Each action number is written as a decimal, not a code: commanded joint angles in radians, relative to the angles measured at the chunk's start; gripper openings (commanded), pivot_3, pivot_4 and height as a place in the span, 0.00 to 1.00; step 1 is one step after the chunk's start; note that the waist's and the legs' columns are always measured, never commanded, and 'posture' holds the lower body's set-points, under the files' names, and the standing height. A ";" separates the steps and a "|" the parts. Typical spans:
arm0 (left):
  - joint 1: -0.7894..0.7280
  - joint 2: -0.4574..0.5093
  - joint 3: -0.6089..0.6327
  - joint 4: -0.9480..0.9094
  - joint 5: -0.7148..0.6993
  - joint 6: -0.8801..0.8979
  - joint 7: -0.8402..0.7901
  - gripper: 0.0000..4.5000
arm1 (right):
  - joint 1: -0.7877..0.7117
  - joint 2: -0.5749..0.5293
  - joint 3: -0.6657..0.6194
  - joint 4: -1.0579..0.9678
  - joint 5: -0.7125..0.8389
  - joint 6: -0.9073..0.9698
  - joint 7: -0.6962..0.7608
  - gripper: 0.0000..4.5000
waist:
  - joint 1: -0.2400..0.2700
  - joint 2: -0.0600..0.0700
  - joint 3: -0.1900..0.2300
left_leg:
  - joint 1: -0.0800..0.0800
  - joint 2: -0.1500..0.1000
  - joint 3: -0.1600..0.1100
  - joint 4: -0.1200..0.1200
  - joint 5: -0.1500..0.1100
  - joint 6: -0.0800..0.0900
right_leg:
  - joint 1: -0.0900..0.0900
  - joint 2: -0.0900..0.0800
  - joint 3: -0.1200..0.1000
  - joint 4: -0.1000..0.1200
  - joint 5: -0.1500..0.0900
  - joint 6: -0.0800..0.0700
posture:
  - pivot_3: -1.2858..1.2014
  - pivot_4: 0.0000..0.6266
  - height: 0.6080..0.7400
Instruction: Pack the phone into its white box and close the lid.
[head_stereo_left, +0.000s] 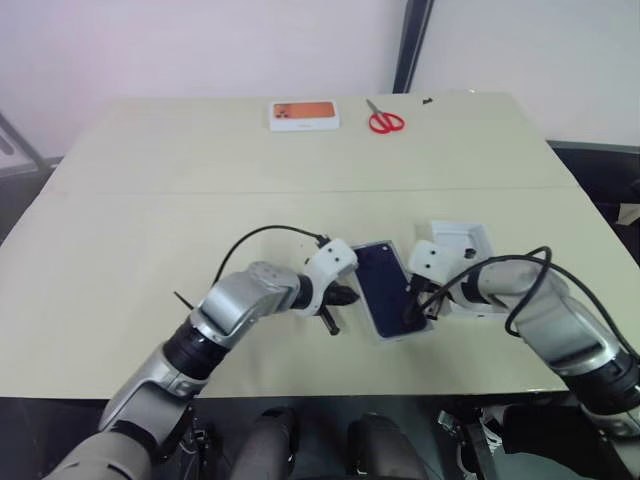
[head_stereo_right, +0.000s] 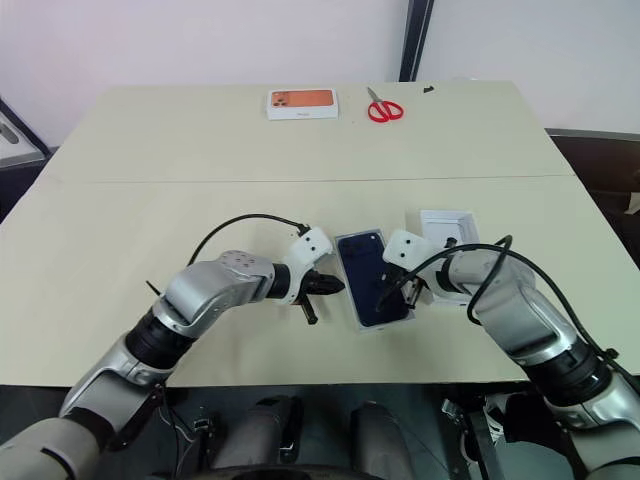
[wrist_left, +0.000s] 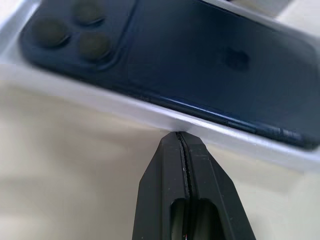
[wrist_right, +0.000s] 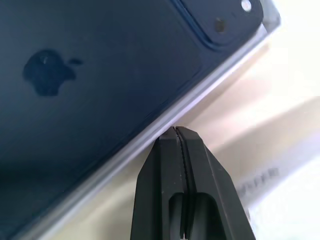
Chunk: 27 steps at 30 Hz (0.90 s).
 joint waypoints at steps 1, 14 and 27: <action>-0.021 -0.036 -0.014 0.013 0.019 -0.022 -0.033 0.01 | 0.007 -0.007 -0.021 -0.059 0.023 -0.021 0.018 0.00 | -0.001 0.000 0.000 | 0.000 0.000 0.000 0.000 0.000 0.000 | 0.000 0.000 0.000 0.000 0.000 0.000 | 0.52 0.24 1.00; -0.007 -0.069 0.059 0.066 0.078 -0.040 -0.015 0.01 | -0.005 -0.047 -0.035 -0.026 0.008 -0.063 0.047 0.00 | 0.000 0.000 0.000 | 0.000 0.000 0.000 0.001 0.000 0.000 | 0.001 0.000 0.000 0.000 0.000 0.000 | 0.52 0.24 1.00; 0.072 0.080 0.140 -0.082 0.063 -0.181 -0.154 0.00 | -0.063 -0.065 -0.302 -0.004 0.263 0.224 0.108 0.63 | -0.004 0.000 0.000 | 0.000 0.001 0.000 0.000 0.000 0.000 | 0.000 0.000 0.001 0.000 0.000 0.000 | 0.52 0.24 1.00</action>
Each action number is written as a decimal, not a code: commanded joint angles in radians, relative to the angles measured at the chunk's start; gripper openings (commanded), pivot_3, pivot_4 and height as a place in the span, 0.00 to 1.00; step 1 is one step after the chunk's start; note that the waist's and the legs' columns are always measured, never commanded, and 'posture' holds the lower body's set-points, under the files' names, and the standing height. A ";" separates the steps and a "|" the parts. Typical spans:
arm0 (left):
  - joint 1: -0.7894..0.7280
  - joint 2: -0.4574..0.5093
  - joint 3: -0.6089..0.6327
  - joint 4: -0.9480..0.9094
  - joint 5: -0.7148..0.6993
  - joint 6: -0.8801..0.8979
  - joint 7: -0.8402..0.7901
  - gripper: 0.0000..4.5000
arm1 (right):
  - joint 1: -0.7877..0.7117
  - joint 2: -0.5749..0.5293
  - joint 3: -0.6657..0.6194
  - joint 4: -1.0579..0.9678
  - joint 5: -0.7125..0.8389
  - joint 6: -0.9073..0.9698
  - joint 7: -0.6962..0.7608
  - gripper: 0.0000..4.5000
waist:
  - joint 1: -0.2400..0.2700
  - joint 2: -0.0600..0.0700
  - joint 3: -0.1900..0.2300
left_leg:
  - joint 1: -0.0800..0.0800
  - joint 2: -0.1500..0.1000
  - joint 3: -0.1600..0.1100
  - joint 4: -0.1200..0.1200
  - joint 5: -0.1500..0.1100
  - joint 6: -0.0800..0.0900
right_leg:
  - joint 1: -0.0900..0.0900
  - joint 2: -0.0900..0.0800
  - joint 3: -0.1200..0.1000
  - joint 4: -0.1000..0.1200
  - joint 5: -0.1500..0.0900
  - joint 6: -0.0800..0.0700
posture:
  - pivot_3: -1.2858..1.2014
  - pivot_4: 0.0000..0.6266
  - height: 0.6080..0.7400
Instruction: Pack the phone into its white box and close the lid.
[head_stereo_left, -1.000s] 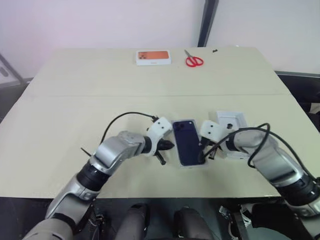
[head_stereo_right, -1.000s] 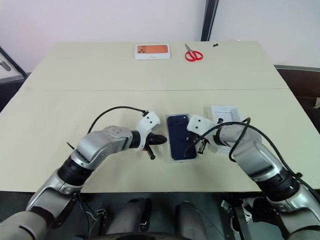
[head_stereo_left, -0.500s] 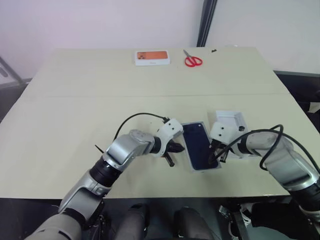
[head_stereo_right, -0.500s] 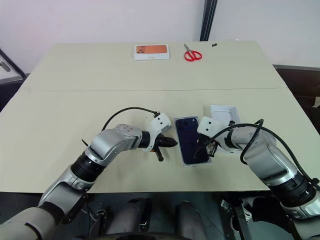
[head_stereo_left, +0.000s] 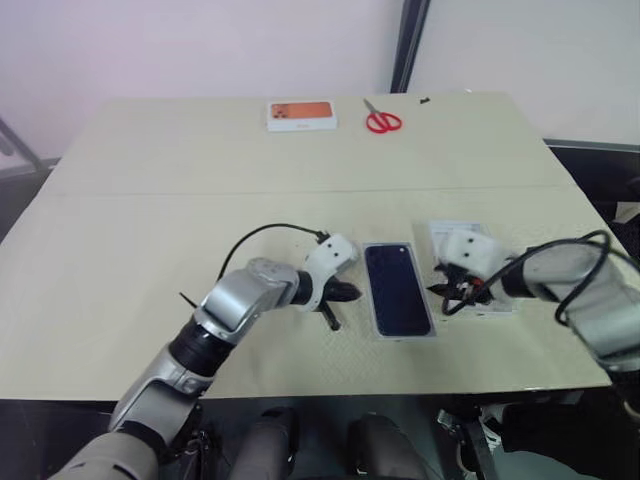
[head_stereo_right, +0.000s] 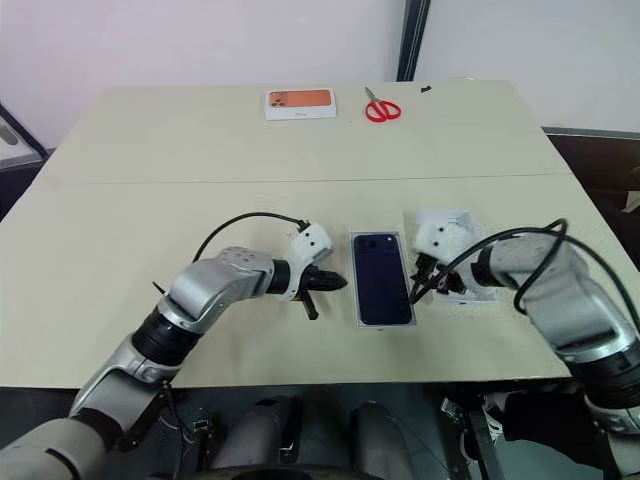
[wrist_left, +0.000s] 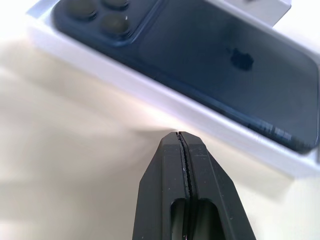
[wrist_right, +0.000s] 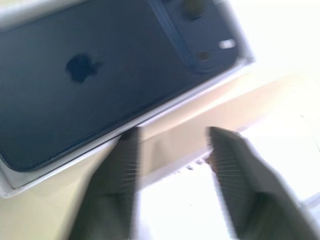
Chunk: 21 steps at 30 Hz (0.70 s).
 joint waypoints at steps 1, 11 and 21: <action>0.039 0.044 0.049 -0.091 0.008 -0.161 -0.063 0.00 | -0.057 0.027 -0.062 -0.004 0.073 0.204 -0.045 0.63 | 0.001 0.000 0.000 | 0.000 0.000 0.000 0.000 0.000 0.000 | 0.000 0.000 0.000 0.000 0.000 0.000 | 0.52 0.24 1.00; 0.203 0.187 0.099 -0.172 0.047 -0.596 -0.264 0.00 | -0.160 0.171 -0.090 0.037 0.128 0.677 -0.273 0.63 | 0.005 0.001 0.000 | 0.000 0.000 0.001 -0.002 0.000 0.000 | -0.001 -0.001 0.000 -0.001 0.000 0.000 | 0.52 0.24 1.00; 0.225 0.148 0.102 -0.193 0.038 -0.594 -0.262 0.00 | -0.147 0.235 -0.126 0.081 0.199 0.678 -0.430 0.10 | -0.001 0.001 0.000 | 0.000 0.000 0.001 -0.002 -0.001 0.002 | -0.001 -0.001 0.000 0.000 0.000 0.000 | 0.52 0.24 1.00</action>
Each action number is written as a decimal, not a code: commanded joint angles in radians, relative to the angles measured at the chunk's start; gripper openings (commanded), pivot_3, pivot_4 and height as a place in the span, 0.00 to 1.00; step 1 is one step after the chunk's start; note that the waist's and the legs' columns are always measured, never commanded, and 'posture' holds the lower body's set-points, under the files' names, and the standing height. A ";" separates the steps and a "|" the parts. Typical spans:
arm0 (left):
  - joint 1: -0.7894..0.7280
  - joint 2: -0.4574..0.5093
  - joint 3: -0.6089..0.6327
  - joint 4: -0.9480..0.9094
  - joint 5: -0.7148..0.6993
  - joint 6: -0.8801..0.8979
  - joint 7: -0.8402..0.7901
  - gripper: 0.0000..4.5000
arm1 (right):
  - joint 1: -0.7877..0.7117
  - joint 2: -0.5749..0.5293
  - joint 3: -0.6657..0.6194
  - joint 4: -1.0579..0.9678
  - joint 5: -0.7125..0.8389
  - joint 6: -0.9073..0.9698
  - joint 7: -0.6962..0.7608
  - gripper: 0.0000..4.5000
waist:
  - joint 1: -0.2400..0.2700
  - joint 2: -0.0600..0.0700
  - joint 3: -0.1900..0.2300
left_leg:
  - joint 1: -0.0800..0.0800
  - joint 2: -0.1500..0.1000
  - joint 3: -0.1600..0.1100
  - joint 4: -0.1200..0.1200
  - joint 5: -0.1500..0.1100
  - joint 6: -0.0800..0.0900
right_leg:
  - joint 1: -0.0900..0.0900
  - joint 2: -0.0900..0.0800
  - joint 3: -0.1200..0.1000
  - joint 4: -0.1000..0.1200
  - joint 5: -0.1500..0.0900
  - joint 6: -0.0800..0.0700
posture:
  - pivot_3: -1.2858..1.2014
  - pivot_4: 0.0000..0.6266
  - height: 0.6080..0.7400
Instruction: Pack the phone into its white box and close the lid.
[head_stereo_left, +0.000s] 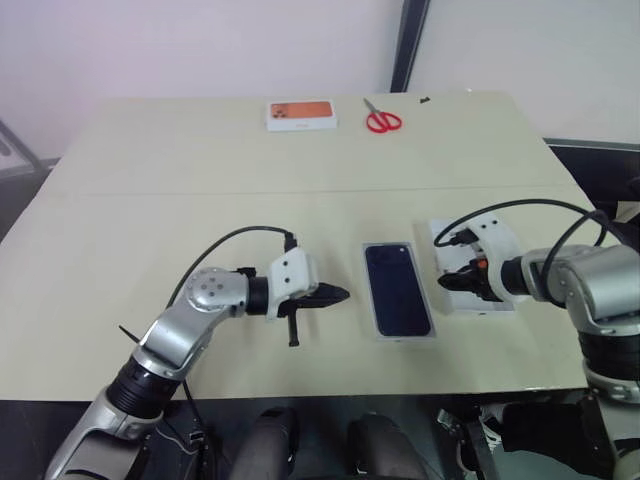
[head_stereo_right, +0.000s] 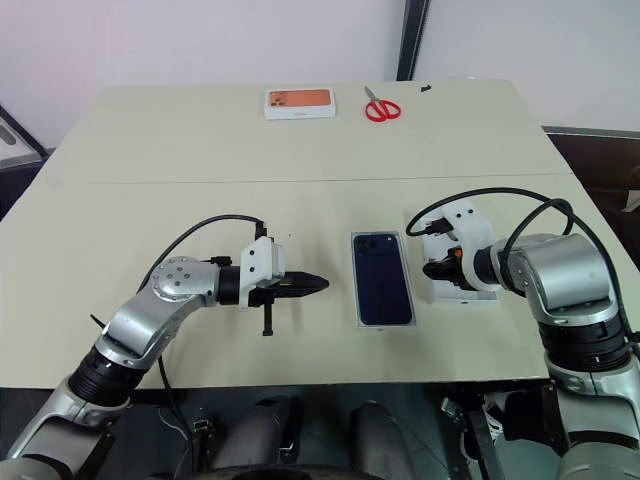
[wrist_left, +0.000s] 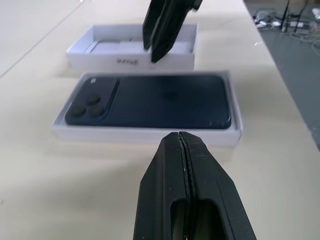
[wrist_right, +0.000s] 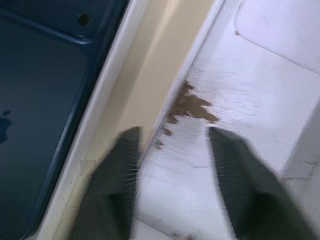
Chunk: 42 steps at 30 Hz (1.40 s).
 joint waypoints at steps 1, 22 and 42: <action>0.006 -0.007 0.023 -0.039 -0.013 -0.010 0.002 0.00 | -0.006 0.011 -0.051 0.001 0.037 0.007 -0.053 0.01 | 0.000 0.000 0.000 | 0.000 0.000 0.000 0.000 0.000 0.000 | 0.000 0.000 0.000 0.000 0.000 0.000 | 0.52 0.24 1.00; -0.048 -0.043 0.299 0.163 -0.002 -0.044 0.203 0.00 | 0.139 0.377 -0.182 -0.010 1.646 -0.429 -0.855 0.01 | -0.023 -0.001 0.000 | -0.002 0.001 0.000 0.002 -0.001 0.002 | 0.001 0.000 -0.002 0.000 0.000 0.001 | 0.52 0.24 1.00; -0.056 -0.127 0.055 0.094 0.048 0.002 0.120 0.00 | 0.126 -0.083 -0.077 -0.009 1.528 -0.469 -0.843 0.74 | -0.019 0.001 0.001 | -0.001 0.001 0.000 0.002 -0.001 0.002 | 0.002 0.001 0.000 0.000 0.000 0.001 | 0.52 0.24 1.00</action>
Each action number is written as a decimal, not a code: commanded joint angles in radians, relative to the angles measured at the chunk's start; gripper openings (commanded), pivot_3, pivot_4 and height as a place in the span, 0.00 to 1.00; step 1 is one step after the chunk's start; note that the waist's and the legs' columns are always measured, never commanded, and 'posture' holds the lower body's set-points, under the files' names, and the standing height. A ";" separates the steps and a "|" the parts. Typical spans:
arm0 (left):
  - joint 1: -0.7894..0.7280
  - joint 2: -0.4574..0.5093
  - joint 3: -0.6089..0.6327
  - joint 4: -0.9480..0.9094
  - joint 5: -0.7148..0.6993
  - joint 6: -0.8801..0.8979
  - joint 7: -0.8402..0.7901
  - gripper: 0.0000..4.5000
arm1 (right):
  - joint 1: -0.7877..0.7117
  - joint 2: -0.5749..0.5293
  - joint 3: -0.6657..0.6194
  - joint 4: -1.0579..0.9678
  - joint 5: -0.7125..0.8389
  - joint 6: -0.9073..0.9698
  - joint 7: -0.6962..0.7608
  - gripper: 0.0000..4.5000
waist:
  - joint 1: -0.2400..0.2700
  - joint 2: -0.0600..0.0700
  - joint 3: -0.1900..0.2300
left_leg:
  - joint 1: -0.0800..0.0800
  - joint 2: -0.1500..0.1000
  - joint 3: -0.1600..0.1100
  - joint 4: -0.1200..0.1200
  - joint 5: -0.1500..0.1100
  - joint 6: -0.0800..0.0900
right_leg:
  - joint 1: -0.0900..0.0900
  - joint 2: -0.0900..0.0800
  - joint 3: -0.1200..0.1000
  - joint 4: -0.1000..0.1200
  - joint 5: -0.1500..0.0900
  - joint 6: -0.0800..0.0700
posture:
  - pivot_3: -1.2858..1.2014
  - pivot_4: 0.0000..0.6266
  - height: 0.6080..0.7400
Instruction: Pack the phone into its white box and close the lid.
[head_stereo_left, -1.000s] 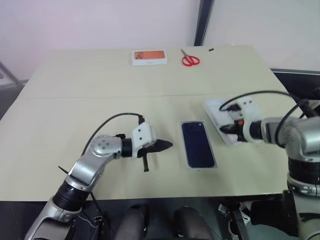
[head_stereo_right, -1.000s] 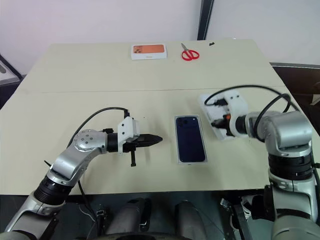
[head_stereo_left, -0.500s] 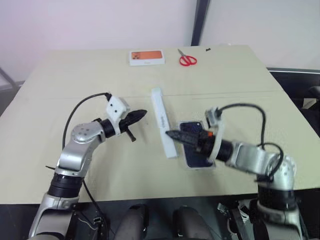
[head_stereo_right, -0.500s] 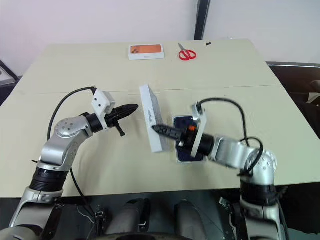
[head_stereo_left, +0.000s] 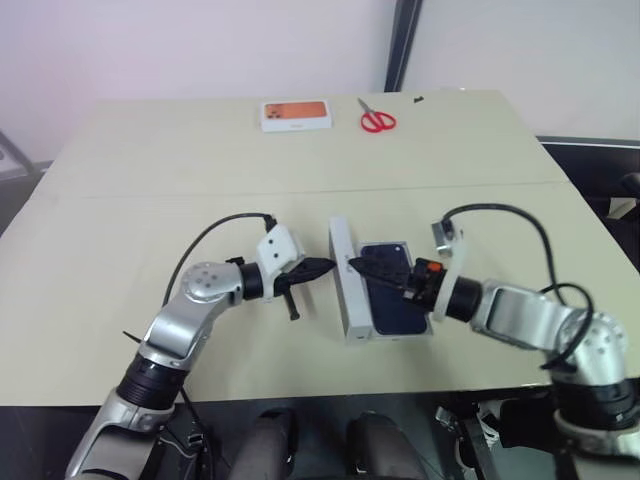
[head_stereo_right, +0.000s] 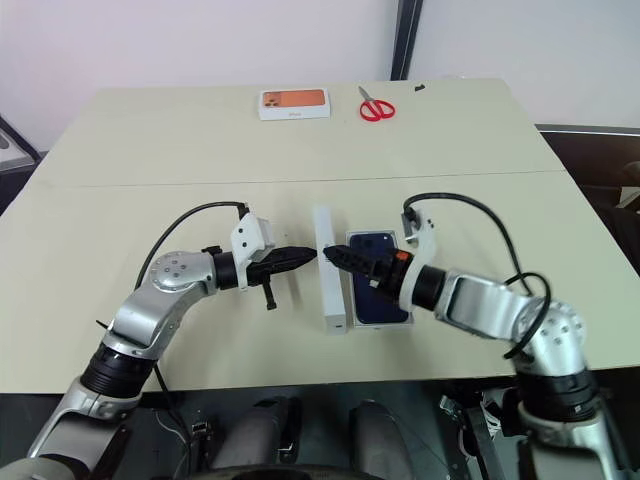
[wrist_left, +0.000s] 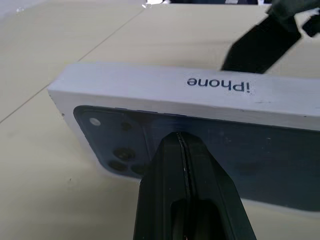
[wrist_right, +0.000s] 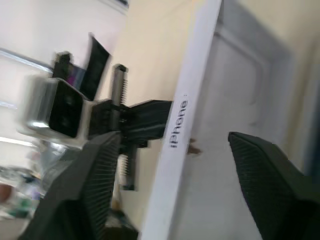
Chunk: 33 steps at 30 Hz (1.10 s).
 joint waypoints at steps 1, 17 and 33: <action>-0.041 -0.051 -0.051 -0.008 0.027 -0.001 0.016 0.00 | -0.124 -0.193 0.006 0.011 -0.191 0.094 0.168 0.74 | 0.001 0.001 0.000 | 0.000 0.000 0.000 0.001 0.000 0.000 | 0.000 0.000 0.000 0.000 0.000 0.000 | 0.52 0.24 1.00; -0.052 -0.064 0.029 -0.049 0.000 0.239 0.125 0.00 | -0.108 -0.464 0.271 -0.066 -1.239 -0.239 0.866 0.00 | 0.001 0.000 0.000 | 0.000 0.000 0.000 0.000 0.000 0.000 | -0.001 0.001 0.000 0.000 0.000 0.000 | 0.52 0.24 1.00; -0.109 -0.046 -0.189 -0.026 0.080 0.415 0.106 0.00 | -0.076 -0.380 0.325 -0.083 -1.561 -0.313 1.059 0.00 | 0.023 0.000 0.000 | 0.000 0.000 0.000 0.001 0.000 0.000 | 0.000 0.000 0.000 0.000 0.000 0.000 | 0.52 0.24 1.00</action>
